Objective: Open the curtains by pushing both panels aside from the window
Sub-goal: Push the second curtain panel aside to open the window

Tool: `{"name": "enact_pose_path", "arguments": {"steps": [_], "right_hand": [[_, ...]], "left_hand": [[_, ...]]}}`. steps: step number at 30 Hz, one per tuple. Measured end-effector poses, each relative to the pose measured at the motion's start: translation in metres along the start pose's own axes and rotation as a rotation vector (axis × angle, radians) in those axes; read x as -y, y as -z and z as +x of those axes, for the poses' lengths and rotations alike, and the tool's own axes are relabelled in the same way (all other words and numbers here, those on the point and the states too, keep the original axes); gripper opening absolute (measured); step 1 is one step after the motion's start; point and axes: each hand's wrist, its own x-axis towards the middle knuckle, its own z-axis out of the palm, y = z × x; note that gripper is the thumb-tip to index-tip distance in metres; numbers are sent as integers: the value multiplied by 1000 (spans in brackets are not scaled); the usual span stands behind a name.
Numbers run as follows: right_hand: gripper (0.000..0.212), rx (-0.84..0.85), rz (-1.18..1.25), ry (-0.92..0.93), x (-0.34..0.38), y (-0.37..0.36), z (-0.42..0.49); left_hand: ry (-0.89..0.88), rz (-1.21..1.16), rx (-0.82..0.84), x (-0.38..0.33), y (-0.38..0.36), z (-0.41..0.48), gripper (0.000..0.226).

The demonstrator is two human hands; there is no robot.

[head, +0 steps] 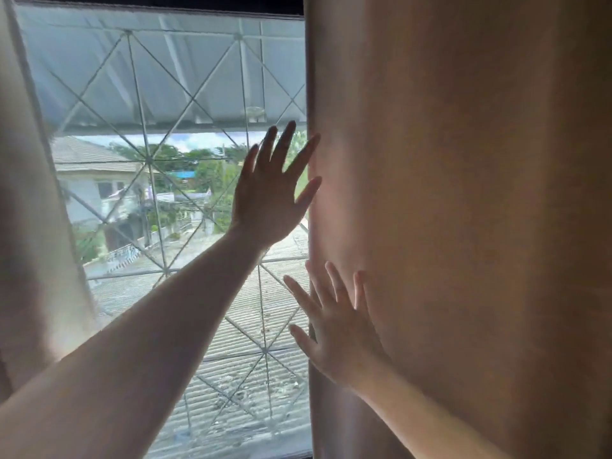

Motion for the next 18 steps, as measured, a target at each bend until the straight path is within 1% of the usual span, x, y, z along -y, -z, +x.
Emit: {"name": "enact_pose_path", "arguments": {"steps": [4,7,15,18], "right_hand": [[77,2,-65,-63,-19,5,0],[79,-18,-111,-127,-28,7,1],[75,-25,-230,-248,-49,4,5],[74,-14,-265,-282,-60,1,4]], "left_hand": [[-31,-88,-51,-26,-19,24,65],[-56,-144,-35,-40,-32,36,69],[-119,-176,-112,-63,-71,48,74],[-128,-214,-81,-69,-81,52,76]]}}
